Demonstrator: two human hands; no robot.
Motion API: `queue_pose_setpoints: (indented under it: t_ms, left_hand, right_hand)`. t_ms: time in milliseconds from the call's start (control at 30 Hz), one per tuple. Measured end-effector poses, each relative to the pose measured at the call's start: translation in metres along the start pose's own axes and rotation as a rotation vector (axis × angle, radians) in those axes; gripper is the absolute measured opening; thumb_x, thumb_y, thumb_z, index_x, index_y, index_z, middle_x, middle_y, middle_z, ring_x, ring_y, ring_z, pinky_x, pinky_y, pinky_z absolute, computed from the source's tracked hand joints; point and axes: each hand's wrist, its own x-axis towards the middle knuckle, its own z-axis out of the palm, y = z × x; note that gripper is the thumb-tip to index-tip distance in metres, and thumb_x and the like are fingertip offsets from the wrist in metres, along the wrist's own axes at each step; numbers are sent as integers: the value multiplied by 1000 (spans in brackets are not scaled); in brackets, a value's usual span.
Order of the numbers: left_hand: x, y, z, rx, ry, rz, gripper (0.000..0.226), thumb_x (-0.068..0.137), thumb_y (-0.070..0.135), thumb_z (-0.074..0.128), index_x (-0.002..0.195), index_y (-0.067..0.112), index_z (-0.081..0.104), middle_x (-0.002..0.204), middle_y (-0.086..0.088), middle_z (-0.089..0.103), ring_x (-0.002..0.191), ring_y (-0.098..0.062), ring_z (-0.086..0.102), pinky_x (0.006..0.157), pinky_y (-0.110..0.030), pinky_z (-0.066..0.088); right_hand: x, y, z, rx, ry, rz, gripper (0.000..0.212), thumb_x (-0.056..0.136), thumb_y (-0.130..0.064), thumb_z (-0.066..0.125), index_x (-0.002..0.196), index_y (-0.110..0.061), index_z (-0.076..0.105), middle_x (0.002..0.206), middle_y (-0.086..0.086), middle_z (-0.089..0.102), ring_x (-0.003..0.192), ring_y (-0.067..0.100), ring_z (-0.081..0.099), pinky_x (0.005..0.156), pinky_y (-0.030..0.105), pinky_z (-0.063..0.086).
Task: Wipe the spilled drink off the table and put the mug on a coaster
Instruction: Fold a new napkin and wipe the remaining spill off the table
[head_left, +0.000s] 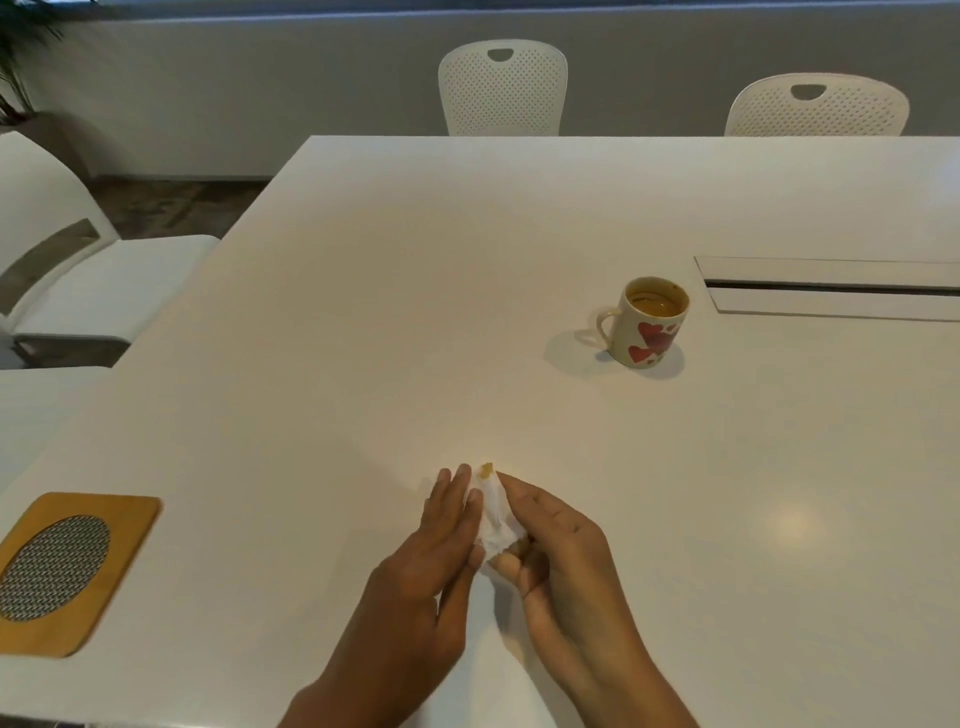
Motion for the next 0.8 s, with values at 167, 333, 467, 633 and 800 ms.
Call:
queue_pose_setpoints:
  t_ms: [167, 333, 467, 633, 800]
  left_hand:
    - [4, 1, 23, 43, -97, 32, 75, 106, 19, 48, 159, 43, 1, 169, 21, 1, 157, -10, 3, 124, -21, 13]
    - [5, 5, 27, -41, -77, -6, 73, 102, 18, 57, 160, 36, 16, 169, 19, 8, 157, -12, 9, 121, -13, 15]
    - [-1, 5, 20, -92, 33, -25, 65, 98, 12, 63, 156, 25, 36, 166, 15, 26, 156, -15, 18, 123, -25, 20]
    - [-15, 1, 10, -86, 168, -71, 58, 91, 3, 70, 145, 15, 52, 158, 9, 44, 152, -17, 32, 122, -35, 28]
    - [-31, 2, 1, -105, 236, -137, 49, 88, 9, 67, 136, 15, 62, 149, 8, 55, 147, -19, 40, 117, -46, 34]
  right_hand:
    - [8, 1, -14, 187, -77, 183, 31, 99, -17, 72, 127, -4, 75, 131, 23, 73, 123, 38, 70, 108, 49, 54]
    - [40, -20, -26, -46, 53, -14, 28, 98, -16, 73, 127, -14, 72, 118, 12, 80, 106, 26, 79, 82, 36, 67]
    - [84, -65, -31, -826, 288, -655, 19, 96, -26, 76, 115, -28, 79, 103, -25, 78, 93, -8, 71, 74, 4, 53]
    - [160, -93, -31, -1406, 240, -1093, 31, 95, 2, 73, 124, -3, 76, 120, 13, 79, 105, 20, 77, 96, 25, 57]
    - [202, -81, -24, -1841, 11, -765, 45, 101, 4, 56, 144, -9, 62, 148, 14, 63, 133, 33, 63, 110, 42, 51]
